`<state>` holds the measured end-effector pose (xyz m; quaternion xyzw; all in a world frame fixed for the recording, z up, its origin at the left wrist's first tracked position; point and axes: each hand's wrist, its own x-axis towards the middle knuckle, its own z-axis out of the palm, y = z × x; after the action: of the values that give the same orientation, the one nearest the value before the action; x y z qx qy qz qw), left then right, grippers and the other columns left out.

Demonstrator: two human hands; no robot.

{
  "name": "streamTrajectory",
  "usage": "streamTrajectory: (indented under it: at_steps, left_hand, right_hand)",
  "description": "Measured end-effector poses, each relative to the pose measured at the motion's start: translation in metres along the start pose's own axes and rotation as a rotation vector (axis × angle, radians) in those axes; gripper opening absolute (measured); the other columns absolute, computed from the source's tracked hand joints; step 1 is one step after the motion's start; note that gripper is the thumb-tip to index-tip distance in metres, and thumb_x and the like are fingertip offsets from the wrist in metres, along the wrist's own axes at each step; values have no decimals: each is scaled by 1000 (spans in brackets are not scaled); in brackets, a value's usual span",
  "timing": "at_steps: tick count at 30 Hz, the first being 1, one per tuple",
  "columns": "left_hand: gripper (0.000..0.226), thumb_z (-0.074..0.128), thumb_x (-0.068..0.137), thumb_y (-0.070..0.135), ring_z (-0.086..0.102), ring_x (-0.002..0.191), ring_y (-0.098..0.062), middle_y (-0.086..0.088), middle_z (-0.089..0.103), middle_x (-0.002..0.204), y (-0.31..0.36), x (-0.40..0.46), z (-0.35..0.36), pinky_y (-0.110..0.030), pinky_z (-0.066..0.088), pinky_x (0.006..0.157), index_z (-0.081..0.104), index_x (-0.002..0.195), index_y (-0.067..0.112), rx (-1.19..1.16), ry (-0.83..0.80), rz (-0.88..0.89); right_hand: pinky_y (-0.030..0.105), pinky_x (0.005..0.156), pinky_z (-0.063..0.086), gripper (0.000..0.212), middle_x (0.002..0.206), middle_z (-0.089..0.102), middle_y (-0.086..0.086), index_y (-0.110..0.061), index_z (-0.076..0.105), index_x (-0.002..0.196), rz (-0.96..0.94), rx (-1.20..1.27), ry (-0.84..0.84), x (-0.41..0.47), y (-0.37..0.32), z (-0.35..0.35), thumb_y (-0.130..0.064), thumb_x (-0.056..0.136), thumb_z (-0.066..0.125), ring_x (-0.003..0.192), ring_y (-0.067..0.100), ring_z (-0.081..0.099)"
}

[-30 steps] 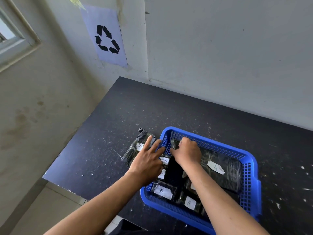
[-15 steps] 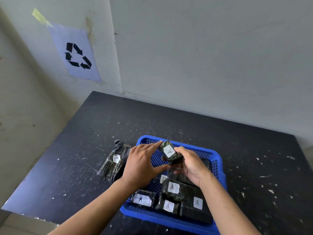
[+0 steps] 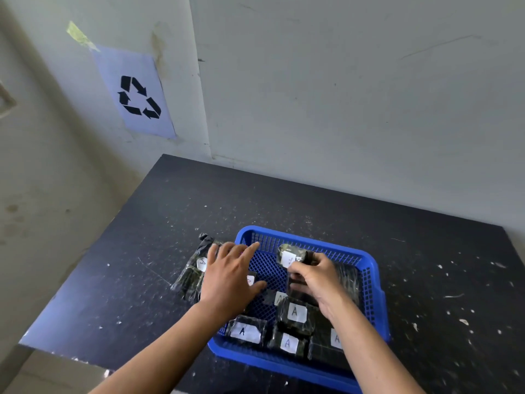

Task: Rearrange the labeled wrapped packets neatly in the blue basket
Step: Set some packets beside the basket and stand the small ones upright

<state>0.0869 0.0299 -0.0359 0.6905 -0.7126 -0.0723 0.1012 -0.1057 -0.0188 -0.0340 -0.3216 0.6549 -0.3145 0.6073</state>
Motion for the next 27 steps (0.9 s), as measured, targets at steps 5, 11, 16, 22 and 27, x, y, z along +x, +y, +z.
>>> streamTrajectory:
  at_steps: [5, 11, 16, 22, 27]
  left_hand:
    - [51, 59, 86, 57, 18, 147, -36, -12, 30, 158, -33, -13, 5, -58, 9, 119, 57, 132, 35, 218, -113, 102]
    - [64, 49, 84, 70, -13, 149, -35, -15, -7, 164, -37, -18, 14, -60, -1, 117, 40, 142, 43, 285, -233, 134]
    - [40, 53, 91, 58, -15, 148, -39, -17, -8, 164, -22, -17, 9, -61, -13, 116, 60, 123, 36, 308, -228, 83]
    - [13, 60, 92, 29, -14, 147, -41, -16, -2, 164, -10, -15, 9, -56, -33, 105, 68, 82, 26, 367, -256, 127]
    - [12, 65, 88, 26, -3, 148, -40, -14, 13, 163, -8, -11, 11, -59, -29, 107, 68, 77, 25, 390, -315, 126]
  right_hand:
    - [34, 65, 62, 26, 94, 75, 11, -6, 70, 91, 9, -99, 62, 21, 2, 2, -7, 68, 83, 90, 22, 71]
    - [33, 57, 61, 7, 91, 73, 12, -8, 70, 88, -4, -122, 86, 34, 9, 29, -15, 86, 69, 84, 26, 73]
    - [34, 53, 62, 17, 95, 64, 8, -14, 51, 108, 7, -199, 92, 38, 12, 51, -21, 96, 61, 78, 24, 72]
    - [47, 58, 64, 36, 85, 65, 5, -14, 53, 109, -7, -260, 230, 37, 18, 60, -20, 82, 76, 69, 27, 72]
    - [51, 72, 63, 38, 93, 69, 3, -14, 64, 122, -59, -314, 242, 42, 25, 60, -25, 88, 74, 77, 24, 69]
